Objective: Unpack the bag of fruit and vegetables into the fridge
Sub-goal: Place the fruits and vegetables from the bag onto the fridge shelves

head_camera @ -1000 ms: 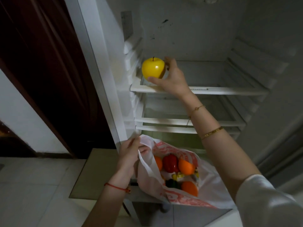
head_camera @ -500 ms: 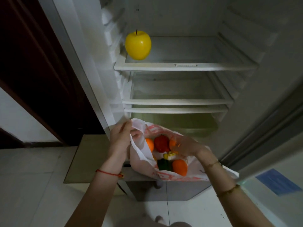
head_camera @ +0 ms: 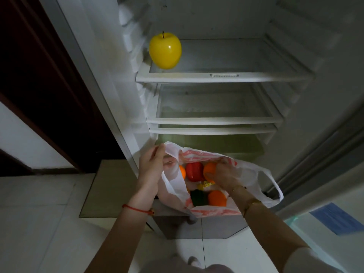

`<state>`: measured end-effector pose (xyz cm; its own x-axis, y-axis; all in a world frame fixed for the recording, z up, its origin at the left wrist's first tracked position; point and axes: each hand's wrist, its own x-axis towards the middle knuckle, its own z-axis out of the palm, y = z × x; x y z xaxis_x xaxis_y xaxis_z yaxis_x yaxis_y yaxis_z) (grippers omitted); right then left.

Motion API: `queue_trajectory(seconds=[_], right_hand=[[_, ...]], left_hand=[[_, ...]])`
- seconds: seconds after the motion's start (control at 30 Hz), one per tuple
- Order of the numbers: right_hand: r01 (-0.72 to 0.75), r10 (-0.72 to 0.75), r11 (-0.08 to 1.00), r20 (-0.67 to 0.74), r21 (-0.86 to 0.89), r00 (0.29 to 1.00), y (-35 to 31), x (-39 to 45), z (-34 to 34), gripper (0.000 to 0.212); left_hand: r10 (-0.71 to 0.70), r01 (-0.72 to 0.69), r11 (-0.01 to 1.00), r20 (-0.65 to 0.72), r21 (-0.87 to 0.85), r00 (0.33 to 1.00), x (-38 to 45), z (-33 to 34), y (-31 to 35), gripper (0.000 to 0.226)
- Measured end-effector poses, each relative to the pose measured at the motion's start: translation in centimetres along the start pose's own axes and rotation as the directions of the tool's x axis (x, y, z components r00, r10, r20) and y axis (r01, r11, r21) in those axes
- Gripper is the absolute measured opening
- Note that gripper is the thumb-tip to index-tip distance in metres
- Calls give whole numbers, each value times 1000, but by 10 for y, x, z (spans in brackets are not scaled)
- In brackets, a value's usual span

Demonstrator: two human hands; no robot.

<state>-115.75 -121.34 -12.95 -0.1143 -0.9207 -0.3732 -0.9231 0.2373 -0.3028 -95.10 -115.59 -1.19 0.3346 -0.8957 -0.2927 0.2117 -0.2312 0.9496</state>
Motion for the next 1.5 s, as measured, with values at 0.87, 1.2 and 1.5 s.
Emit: queue_trajectory(seconds=[0.87,1.2,1.5], right_hand=[[707,-158,360,-707,609,690,-84,-76,-210,59],[689,-226,626,-761,364,608,-130,-8,-234,62],[661,-258,675,-735,328,627,-136,2,-234,70]], left_hand=[[69,-69,998,-5,1,998,9,7,10,18],[79,-79,997,-6,2,997,10,6,13,18],[69,-69,998,-12,1,998,11,8,14,17]])
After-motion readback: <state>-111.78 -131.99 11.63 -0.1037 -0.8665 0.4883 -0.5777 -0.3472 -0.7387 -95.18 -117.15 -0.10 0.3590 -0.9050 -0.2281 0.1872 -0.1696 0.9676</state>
